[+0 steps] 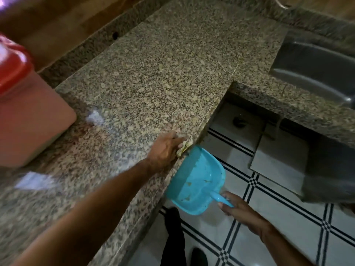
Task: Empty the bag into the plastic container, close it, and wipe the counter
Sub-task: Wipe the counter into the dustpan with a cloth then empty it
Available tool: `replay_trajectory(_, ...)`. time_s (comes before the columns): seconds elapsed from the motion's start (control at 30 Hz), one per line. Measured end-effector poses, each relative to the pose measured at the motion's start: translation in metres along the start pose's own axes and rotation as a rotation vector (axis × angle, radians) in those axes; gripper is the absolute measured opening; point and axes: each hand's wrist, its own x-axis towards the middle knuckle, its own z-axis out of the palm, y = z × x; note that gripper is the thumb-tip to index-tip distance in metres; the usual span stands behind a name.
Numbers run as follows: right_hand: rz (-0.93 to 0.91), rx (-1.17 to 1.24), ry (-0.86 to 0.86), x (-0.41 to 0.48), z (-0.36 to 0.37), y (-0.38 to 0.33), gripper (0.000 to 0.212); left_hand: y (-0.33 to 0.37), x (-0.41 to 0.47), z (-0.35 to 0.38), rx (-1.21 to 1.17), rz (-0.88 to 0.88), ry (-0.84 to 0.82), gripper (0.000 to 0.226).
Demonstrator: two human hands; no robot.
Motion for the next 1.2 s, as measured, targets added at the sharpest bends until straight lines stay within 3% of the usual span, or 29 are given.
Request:
replay_trajectory(0.07, -0.022, -0.004, -0.025, -0.014, 0.008, 0.009, 0.005, 0.004, -0.044, -0.003, 0.017, -0.009, 0.043, 0.03)
replay_trajectory(0.23, -0.057, -0.044, -0.076, -0.055, 0.036, 0.031, 0.013, 0.014, -0.163, -0.011, 0.062, 0.014, 0.086, 0.054)
replay_trajectory(0.3, -0.053, -0.071, -0.096, -0.068, 0.049, 0.036, 0.017, 0.017, -0.2, -0.009, 0.14, -0.065, 0.094, 0.045)
replay_trajectory(0.4, -0.06, -0.108, -0.134, -0.087, 0.07, 0.038, 0.011, 0.019, -0.23, -0.007, 0.154, -0.185, 0.106, 0.032)
replay_trajectory(0.57, -0.072, -0.135, -0.165, -0.105, 0.101, 0.039, 0.009, 0.026, -0.245, -0.017, 0.091, -0.298, 0.13, 0.036)
replay_trajectory(0.67, -0.072, -0.124, -0.168, -0.11, 0.11, 0.044, 0.013, 0.014, -0.263, -0.036, -0.086, -0.473, 0.284, 0.038)
replay_trajectory(0.77, -0.069, -0.137, -0.147, -0.114, 0.117, 0.057, 0.021, -0.009, -0.321, -0.048, -0.113, -0.662, 0.46, 0.038)
replay_trajectory(0.93, -0.061, -0.153, -0.108, -0.117, 0.137, 0.072, 0.029, -0.004, -0.442, -0.019, 0.137, -1.051, 0.588, 0.008)
replay_trajectory(1.1, -0.062, -0.155, -0.132, -0.112, 0.159, 0.072, 0.028, 0.049, -0.454, 0.013, 0.147, -1.015, 0.513, 0.015)
replay_trajectory(1.2, -0.058, -0.151, -0.138, -0.113, 0.175, 0.067, 0.023, 0.066, -0.433, 0.026, 0.071, -1.037, 0.564, 0.019)
